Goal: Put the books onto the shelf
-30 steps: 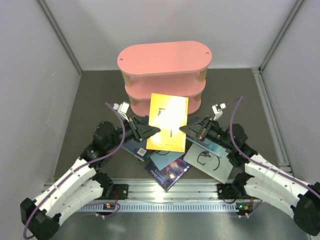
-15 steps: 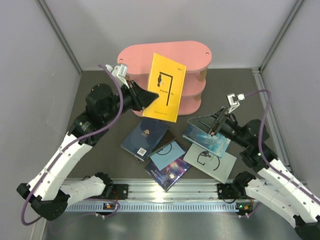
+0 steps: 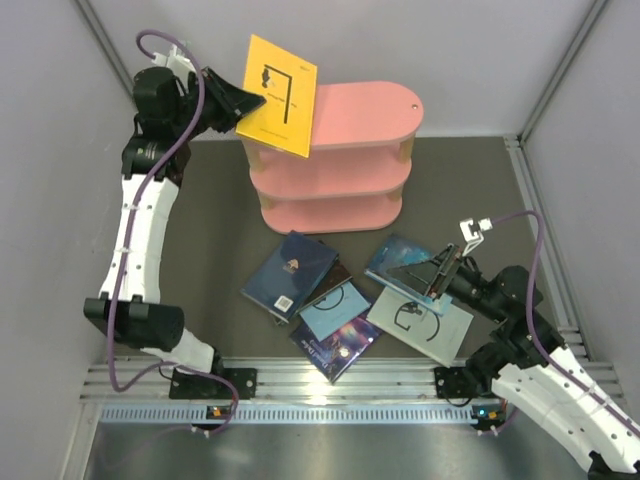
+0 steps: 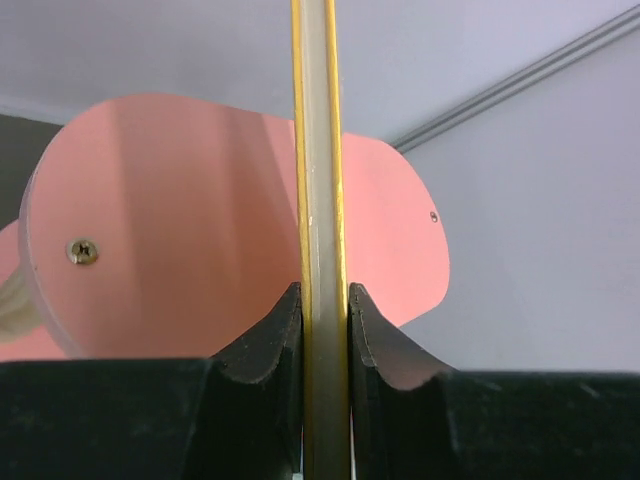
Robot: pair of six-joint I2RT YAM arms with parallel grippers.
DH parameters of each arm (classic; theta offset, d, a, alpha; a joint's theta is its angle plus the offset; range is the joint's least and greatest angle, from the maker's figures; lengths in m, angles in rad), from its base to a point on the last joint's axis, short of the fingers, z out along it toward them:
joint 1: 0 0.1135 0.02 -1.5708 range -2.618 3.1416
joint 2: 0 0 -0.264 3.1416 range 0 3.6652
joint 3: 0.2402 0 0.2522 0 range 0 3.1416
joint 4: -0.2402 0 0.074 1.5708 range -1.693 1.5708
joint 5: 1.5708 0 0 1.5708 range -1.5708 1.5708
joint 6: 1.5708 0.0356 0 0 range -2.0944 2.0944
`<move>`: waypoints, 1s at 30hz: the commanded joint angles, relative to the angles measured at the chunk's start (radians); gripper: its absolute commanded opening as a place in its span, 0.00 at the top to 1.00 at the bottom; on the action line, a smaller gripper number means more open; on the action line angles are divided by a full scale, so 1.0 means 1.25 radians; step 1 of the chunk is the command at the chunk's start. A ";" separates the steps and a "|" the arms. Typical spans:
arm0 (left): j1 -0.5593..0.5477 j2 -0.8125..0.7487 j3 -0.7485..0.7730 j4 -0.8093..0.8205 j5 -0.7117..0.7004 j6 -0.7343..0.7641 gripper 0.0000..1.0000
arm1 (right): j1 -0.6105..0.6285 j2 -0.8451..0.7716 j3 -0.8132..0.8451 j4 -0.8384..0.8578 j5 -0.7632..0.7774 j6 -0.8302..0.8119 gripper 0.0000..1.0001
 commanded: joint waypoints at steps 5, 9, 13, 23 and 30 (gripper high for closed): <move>0.033 0.170 0.175 0.000 0.145 -0.035 1.00 | -0.007 -0.010 0.003 -0.013 0.015 -0.012 0.00; 0.033 0.148 0.158 -0.064 0.075 -0.011 1.00 | -0.007 -0.015 -0.008 -0.013 0.014 -0.011 0.00; 0.033 0.111 0.116 -0.097 -0.020 0.022 1.00 | -0.006 -0.023 -0.022 -0.013 0.014 -0.007 0.00; 0.033 0.090 0.054 -0.147 -0.163 0.041 0.93 | -0.006 -0.032 -0.032 -0.015 0.016 -0.004 0.01; 0.033 0.136 0.057 -0.171 -0.173 0.065 0.20 | -0.007 -0.039 -0.042 -0.018 0.020 -0.002 0.00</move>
